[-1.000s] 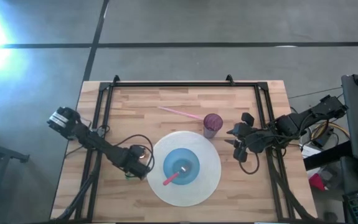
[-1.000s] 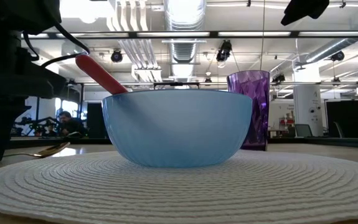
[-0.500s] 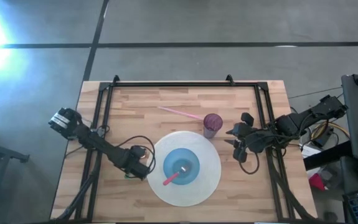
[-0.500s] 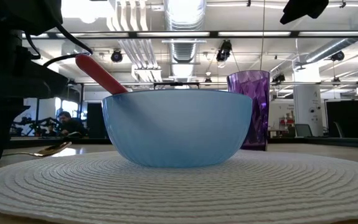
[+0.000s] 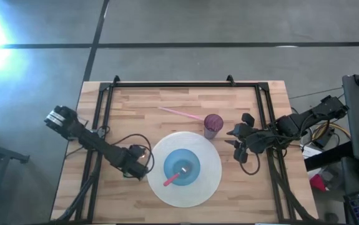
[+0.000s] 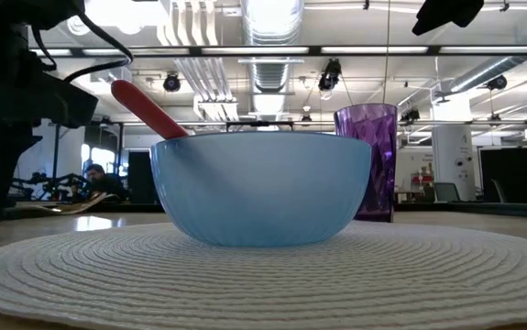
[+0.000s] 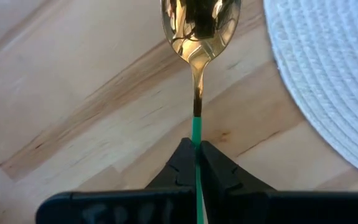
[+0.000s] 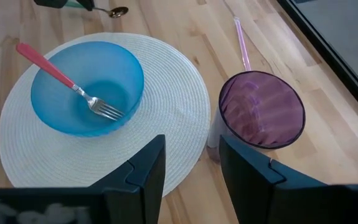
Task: Pick & Place Utensil
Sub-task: Put the green spoon in the blue bowl
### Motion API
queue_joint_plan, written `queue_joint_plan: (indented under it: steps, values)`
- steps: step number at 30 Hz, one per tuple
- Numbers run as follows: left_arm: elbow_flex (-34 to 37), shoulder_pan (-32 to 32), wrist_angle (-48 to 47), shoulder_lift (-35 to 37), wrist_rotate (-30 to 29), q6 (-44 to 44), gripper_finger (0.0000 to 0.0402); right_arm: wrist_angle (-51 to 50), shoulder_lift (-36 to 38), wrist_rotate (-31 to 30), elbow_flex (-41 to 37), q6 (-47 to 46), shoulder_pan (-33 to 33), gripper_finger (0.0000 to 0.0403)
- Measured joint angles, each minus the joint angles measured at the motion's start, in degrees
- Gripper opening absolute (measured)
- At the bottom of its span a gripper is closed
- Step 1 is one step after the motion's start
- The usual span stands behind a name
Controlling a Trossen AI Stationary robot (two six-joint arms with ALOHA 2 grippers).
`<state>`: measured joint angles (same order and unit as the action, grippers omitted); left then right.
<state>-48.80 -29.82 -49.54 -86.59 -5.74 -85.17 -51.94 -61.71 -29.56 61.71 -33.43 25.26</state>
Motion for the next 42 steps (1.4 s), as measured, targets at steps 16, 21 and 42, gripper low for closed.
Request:
queue_joint_plan:
  steps: [16,21,42]
  values:
    - [-12.7,0.1,-13.3,4.0,-0.2,8.9,0.0000,0.3,0.0,0.0,0.0,0.0,0.0,0.0151]
    - [-19.1,0.1,-18.6,4.1,-3.3,11.4,0.0000,0.4,0.0,0.1,0.0,-0.1,0.0,0.0144]
    - [-35.7,2.2,-21.0,2.8,-18.7,41.9,0.0000,2.0,0.0,4.3,0.0,-2.7,0.0,0.0146]
